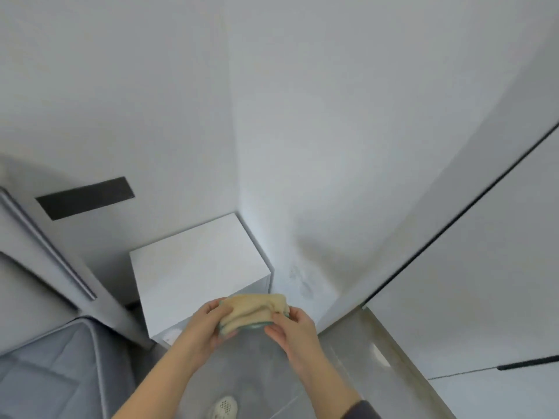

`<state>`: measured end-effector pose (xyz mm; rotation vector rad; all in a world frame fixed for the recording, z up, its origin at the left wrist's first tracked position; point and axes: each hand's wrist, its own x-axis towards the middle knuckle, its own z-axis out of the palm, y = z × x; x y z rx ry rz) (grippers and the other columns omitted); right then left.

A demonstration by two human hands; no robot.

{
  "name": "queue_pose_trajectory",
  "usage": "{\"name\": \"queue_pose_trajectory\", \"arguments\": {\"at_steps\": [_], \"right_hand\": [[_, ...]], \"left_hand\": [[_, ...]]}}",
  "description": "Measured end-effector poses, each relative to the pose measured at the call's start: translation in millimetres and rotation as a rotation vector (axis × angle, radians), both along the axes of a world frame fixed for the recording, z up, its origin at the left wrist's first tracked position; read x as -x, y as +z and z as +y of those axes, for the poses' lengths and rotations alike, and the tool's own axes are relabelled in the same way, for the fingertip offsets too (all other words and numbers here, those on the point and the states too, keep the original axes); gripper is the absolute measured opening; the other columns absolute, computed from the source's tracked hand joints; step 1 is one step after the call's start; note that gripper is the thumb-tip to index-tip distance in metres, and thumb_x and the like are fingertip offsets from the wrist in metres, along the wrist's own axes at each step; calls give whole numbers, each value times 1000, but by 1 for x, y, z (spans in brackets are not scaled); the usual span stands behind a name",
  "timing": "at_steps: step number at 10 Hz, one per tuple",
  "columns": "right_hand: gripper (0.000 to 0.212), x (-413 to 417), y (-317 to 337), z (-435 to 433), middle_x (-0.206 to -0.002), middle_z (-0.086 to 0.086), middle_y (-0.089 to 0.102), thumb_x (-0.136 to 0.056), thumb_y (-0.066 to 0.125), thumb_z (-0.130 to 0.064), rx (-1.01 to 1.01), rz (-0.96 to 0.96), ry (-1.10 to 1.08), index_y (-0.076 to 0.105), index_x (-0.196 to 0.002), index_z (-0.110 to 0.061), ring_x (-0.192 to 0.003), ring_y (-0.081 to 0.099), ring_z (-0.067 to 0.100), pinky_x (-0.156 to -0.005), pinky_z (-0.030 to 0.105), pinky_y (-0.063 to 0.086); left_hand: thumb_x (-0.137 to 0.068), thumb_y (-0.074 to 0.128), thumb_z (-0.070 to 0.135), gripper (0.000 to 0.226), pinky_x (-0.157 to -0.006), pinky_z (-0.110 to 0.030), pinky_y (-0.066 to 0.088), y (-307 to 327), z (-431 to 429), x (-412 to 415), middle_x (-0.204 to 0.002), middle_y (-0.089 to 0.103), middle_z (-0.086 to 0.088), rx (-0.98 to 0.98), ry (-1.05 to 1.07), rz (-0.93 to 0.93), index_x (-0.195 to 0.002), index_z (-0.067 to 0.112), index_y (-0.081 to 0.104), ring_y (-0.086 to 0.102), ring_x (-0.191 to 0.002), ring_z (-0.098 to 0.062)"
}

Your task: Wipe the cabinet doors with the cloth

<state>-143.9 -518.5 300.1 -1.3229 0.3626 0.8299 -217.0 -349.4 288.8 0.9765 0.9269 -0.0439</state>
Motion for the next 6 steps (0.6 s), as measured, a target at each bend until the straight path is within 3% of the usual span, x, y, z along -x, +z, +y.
{"name": "queue_pose_trajectory", "arguments": {"at_steps": [1,2,3,4,5,6], "right_hand": [[20,-25,-35,65,-104,15,70,-91,61,3,35,118,48,60,-111,1,-90,70,23,-69,27,59],[13,-53,-61,127,-92,9,65,-91,62,2,104,186,71,62,-101,-5,-86,63,21,-81,37,56],[26,-82,-78,169,-105,9,63,-91,65,-7,103,143,99,60,-117,-7,-96,62,19,-88,37,54],[40,-104,-85,192,-117,8,57,-93,63,-8,102,182,102,48,-129,-18,-117,54,24,-89,36,53],[40,-103,-77,183,-102,7,56,-95,58,-4,110,209,118,47,-133,-12,-107,53,24,-93,39,49],[33,-91,-44,151,-106,7,63,-92,63,-11,76,77,112,58,-125,-12,-96,64,20,-88,38,55]], "left_hand": [[-92,55,-3,31,-88,-48,56,-33,56,-13,-104,69,-22,3,61,88,-123,-3,56,67,-88,-30],[-93,57,-3,31,-81,-40,57,-56,108,-41,-97,68,-18,-48,136,128,-124,-2,55,67,-80,-26],[-94,58,1,43,-82,-35,57,-72,153,-72,-116,64,-20,-102,153,100,-136,4,48,66,-90,-25],[-95,63,21,66,-100,-40,47,-76,186,-94,-149,40,-13,-209,71,131,-151,19,29,52,-123,-28],[-94,63,24,64,-109,-46,40,-75,188,-93,-153,35,-8,-399,-26,199,-149,21,32,41,-134,-28],[-95,58,11,37,-99,-45,48,-61,166,-94,-135,54,-7,-526,-96,147,-131,15,51,55,-115,-25]]}}
